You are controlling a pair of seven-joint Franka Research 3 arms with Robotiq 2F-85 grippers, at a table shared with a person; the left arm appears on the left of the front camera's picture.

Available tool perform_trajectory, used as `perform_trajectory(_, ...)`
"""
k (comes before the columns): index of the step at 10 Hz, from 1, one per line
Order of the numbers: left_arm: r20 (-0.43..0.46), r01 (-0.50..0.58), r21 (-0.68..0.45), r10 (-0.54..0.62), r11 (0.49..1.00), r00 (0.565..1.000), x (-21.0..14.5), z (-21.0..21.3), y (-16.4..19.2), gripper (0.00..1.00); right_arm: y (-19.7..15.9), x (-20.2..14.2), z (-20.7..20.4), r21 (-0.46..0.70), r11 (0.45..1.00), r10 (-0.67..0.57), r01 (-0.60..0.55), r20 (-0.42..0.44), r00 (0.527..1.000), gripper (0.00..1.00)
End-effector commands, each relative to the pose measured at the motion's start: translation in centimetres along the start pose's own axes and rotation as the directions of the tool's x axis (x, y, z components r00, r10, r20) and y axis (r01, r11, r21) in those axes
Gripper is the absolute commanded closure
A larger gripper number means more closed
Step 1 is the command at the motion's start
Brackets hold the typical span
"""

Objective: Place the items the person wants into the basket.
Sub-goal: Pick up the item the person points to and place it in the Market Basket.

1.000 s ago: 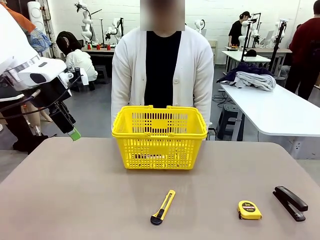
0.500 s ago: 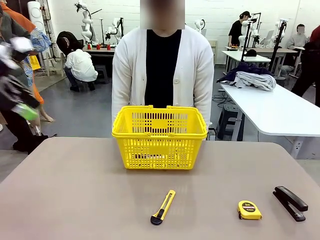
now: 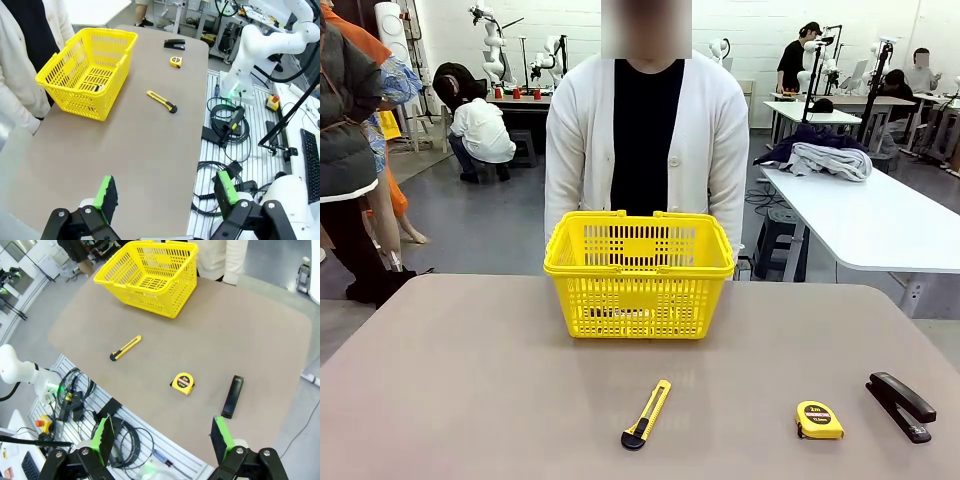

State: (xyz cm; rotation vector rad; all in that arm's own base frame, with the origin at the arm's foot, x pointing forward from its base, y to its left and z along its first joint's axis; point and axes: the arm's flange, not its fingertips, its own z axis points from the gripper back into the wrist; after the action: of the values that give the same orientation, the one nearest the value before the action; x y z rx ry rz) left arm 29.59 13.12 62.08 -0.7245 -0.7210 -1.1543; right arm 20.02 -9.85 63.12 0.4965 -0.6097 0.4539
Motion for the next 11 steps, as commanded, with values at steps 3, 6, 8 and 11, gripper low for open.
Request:
perform_trajectory(3, 0.081, 0.101, 0.061, -0.106, 0.993, 0.991, -2.6, 0.0, 0.2, 0.00, 0.0, 0.0, -0.2, 0.017, 1.000, 0.006, -0.006, 0.001, 1.000, 0.00)
perform_trajectory(6, 0.109, 0.054, 0.058, -0.060, 0.997, 0.992, -2.7, -0.2, 0.3, 0.00, 0.0, 0.0, -0.2, 0.017, 1.000, 0.006, -0.006, 0.001, 1.000, 0.00)
perform_trajectory(8, 0.093, 0.065, 0.064, -0.071, 0.996, 0.993, -3.0, 0.6, 0.4, 0.00, 0.0, 0.0, -0.2, 0.017, 1.000, 0.006, -0.006, 0.001, 1.000, 0.00)
perform_trajectory(11, 0.093, 0.065, 0.064, -0.071, 0.996, 0.993, -3.0, 0.6, 0.4, 0.00, 0.0, 0.0, -0.2, 0.017, 1.000, 0.006, -0.006, 0.001, 1.000, 0.00)
